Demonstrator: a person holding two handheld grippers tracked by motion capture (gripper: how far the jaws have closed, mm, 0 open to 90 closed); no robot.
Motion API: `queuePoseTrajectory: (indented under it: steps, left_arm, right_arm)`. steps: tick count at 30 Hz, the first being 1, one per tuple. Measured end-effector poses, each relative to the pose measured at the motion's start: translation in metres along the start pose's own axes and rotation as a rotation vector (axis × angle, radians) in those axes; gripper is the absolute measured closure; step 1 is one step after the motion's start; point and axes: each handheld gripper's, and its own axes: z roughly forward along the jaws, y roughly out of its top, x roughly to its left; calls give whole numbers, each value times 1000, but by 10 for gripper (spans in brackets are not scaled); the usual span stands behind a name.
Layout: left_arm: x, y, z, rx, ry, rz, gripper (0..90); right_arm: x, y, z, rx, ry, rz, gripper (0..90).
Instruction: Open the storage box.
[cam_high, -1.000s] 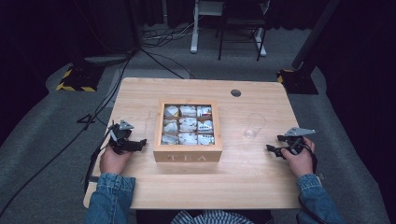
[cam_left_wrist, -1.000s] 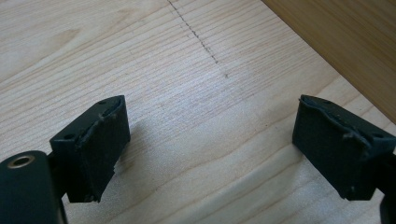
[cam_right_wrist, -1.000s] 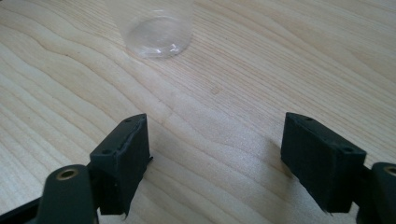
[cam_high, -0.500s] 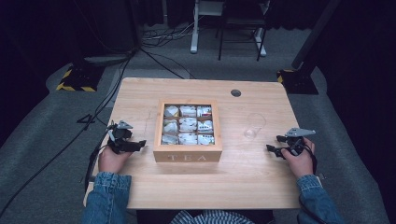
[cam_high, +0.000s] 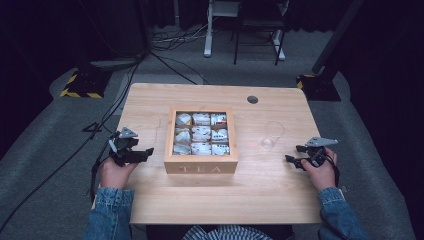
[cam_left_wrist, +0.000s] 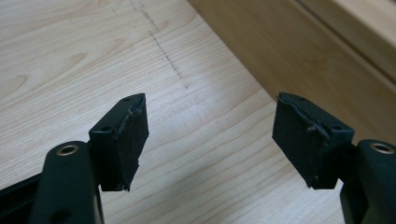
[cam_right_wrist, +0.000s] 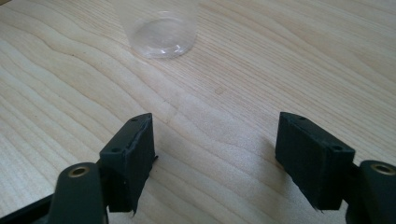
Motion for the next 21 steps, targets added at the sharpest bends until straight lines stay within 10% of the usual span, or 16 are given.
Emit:
queuePoseTrajectory:
  steps: [21]
  left_arm:
    - [-44,21,-38,-104,-82,95,405]
  right_arm:
    - [0,0,0,-1,-12,5,278]
